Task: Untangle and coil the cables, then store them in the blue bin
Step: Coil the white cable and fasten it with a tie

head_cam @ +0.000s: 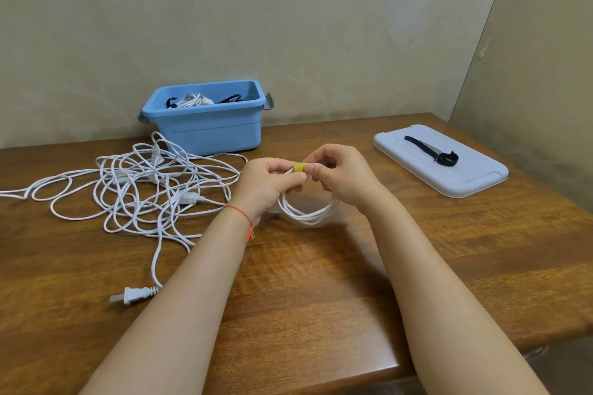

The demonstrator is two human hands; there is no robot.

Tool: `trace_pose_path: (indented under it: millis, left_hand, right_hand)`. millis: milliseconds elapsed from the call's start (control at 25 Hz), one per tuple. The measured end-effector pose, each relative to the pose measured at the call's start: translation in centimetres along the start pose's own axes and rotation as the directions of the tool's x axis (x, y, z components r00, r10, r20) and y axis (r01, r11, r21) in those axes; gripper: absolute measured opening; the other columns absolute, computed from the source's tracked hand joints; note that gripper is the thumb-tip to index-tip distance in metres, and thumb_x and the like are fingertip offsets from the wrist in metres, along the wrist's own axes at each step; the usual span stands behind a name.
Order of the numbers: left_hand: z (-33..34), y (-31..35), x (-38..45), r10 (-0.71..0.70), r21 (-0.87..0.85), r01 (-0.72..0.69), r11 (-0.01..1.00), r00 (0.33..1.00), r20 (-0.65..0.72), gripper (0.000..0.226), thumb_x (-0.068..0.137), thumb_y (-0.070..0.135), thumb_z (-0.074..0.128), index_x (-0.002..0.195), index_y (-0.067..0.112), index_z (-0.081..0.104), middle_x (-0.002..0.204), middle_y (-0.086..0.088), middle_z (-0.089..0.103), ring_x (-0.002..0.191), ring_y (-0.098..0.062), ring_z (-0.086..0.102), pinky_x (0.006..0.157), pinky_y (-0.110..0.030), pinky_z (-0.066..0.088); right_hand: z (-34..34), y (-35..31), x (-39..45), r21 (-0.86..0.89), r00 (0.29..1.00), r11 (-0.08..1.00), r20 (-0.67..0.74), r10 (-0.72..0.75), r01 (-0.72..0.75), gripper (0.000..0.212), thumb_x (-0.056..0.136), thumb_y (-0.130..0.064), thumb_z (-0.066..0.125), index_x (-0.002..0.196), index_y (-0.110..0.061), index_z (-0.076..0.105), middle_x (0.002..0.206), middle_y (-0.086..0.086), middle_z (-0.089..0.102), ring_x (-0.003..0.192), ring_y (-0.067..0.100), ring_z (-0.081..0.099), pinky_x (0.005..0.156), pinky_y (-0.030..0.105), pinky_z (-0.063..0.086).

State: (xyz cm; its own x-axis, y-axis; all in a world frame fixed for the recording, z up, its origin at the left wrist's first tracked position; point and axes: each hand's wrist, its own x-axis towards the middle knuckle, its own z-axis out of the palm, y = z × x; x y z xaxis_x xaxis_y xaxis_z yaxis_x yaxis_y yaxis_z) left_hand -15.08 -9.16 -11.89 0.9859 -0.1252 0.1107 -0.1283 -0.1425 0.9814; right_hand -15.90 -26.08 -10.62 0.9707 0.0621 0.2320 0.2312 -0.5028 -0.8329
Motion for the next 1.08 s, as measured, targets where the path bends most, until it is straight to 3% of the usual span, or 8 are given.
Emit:
trace_pose_path:
  millis: [120, 240, 400, 480, 640, 840, 1000, 1080]
  left_hand:
    - [0.0, -0.1, 0.1, 0.066, 0.072, -0.064, 0.995, 0.998, -0.022, 0.022, 0.082, 0.009, 0.079, 0.104, 0.006, 0.074, 0.085, -0.010, 0.077, 0.078, -0.019, 0.074, 0.081, -0.031, 0.060]
    - [0.2, 0.1, 0.2, 0.162, 0.246, -0.134, 0.960, 0.982, -0.095, 0.014, 0.083, 0.016, 0.079, 0.096, 0.014, 0.075, 0.077, -0.001, 0.075, 0.072, -0.012, 0.073, 0.076, -0.028, 0.059]
    - [0.2, 0.5, 0.3, 0.080, 0.014, -0.080, 0.997, 0.940, -0.332, 0.012, 0.090, 0.015, 0.071, 0.103, 0.013, 0.069, 0.090, -0.008, 0.074, 0.066, -0.016, 0.074, 0.067, -0.030, 0.061]
    - [-0.3, 0.3, 0.2, 0.001, -0.106, -0.040, 0.994, 0.940, -0.342, 0.014, 0.093, 0.014, 0.068, 0.107, 0.010, 0.065, 0.095, -0.011, 0.073, 0.067, -0.020, 0.074, 0.061, -0.028, 0.060]
    - [-2.8, 1.4, 1.1, -0.084, -0.176, 0.036, 0.984, 0.958, -0.276, 0.012, 0.094, 0.014, 0.067, 0.106, 0.010, 0.063, 0.100, -0.013, 0.072, 0.070, -0.023, 0.074, 0.067, -0.034, 0.062]
    - [-7.9, 3.6, 4.0, -0.097, -0.088, 0.077, 0.993, 0.963, -0.252, 0.020, 0.089, 0.028, 0.069, 0.107, 0.024, 0.062, 0.092, -0.004, 0.077, 0.087, -0.025, 0.073, 0.088, -0.046, 0.058]
    - [-11.8, 5.3, 7.9, -0.112, -0.285, 0.034, 0.958, 0.959, -0.262, 0.043, 0.090, 0.016, 0.068, 0.128, 0.017, 0.050, 0.109, -0.010, 0.064, 0.085, -0.025, 0.070, 0.080, -0.043, 0.061]
    - [-13.5, 5.6, 10.7, 0.047, -0.057, -0.069, 0.996, 0.944, -0.325, 0.053, 0.085, 0.018, 0.071, 0.134, 0.014, 0.050, 0.113, -0.006, 0.060, 0.101, -0.024, 0.065, 0.095, -0.040, 0.054]
  right_hand:
    - [0.1, 0.2, 0.1, -0.014, 0.999, 0.999, 0.009, 0.032, -0.032, 0.006, 0.093, -0.020, 0.067, 0.095, -0.017, 0.071, 0.072, -0.004, 0.066, 0.053, 0.001, 0.055, 0.054, 0.019, 0.044]
    - [0.6, 0.4, -0.1, 0.174, 0.995, 0.980, 0.001, 0.100, -0.099, 0.012, 0.093, -0.022, 0.068, 0.094, -0.010, 0.070, 0.070, 0.005, 0.067, 0.054, 0.013, 0.061, 0.050, 0.023, 0.047]
    - [0.7, 0.7, -0.4, 0.398, 0.940, 0.855, 0.205, 0.272, -0.334, 0.031, 0.093, -0.026, 0.068, 0.111, -0.002, 0.064, 0.085, 0.014, 0.065, 0.068, 0.022, 0.066, 0.062, 0.035, 0.060]
    - [0.8, 0.5, -0.5, 0.485, 0.913, 0.780, 0.303, 0.272, -0.394, 0.034, 0.095, -0.026, 0.066, 0.115, 0.001, 0.060, 0.086, 0.018, 0.060, 0.060, 0.022, 0.064, 0.052, 0.031, 0.055]
    - [1.2, -1.3, 1.1, 0.512, 0.916, 0.776, 0.340, 0.212, -0.369, 0.037, 0.099, -0.034, 0.059, 0.109, 0.001, 0.061, 0.069, 0.011, 0.055, 0.045, 0.015, 0.048, 0.042, 0.022, 0.034]
    - [3.7, -6.3, 7.2, 0.692, 0.952, 0.654, 0.242, 0.187, -0.305, 0.021, 0.102, -0.023, 0.053, 0.104, -0.003, 0.058, 0.074, 0.015, 0.057, 0.040, 0.013, 0.051, 0.040, 0.020, 0.041]
    - [6.1, -9.5, 14.0, 0.796, 0.944, 0.520, 0.195, 0.265, -0.310, 0.022, 0.101, -0.022, 0.054, 0.100, -0.001, 0.059, 0.081, 0.014, 0.057, 0.042, 0.012, 0.060, 0.043, 0.018, 0.049]
    - [6.9, -10.5, 16.9, 0.843, 0.936, 0.430, 0.219, 0.275, -0.324, 0.021, 0.100, -0.017, 0.057, 0.102, 0.004, 0.057, 0.094, 0.023, 0.062, 0.058, 0.025, 0.070, 0.054, 0.026, 0.059]
